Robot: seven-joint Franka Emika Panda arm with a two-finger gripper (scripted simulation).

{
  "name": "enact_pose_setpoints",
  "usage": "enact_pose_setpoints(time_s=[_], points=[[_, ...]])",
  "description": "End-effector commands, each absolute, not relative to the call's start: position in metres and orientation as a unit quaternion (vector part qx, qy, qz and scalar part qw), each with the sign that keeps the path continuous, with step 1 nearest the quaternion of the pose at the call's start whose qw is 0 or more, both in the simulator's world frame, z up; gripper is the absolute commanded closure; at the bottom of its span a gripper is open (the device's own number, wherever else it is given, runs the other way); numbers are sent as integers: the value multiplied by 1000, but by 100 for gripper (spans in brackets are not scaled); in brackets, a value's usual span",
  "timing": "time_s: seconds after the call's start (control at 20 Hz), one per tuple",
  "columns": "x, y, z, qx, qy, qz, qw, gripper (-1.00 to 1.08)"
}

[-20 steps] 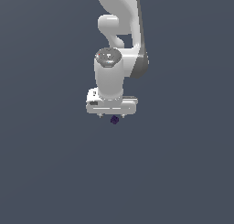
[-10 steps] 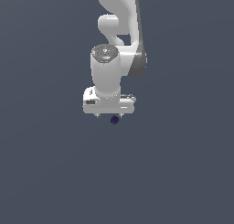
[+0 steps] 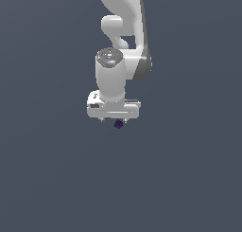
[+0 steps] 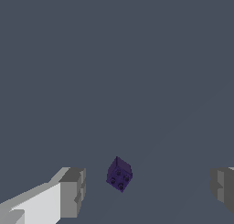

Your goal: Pick up the object and move it to a goal position.

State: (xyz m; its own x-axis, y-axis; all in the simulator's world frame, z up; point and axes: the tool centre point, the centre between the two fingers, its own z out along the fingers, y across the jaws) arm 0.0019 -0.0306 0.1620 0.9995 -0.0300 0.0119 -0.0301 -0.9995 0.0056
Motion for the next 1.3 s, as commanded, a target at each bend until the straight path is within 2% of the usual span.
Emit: enact_pose_setpoints(time_s=[0.0,1.25], points=[[-1,-29,156,1000,-30,5,2,-92],[-62,-14,77,957,-291,0,-1,-92]])
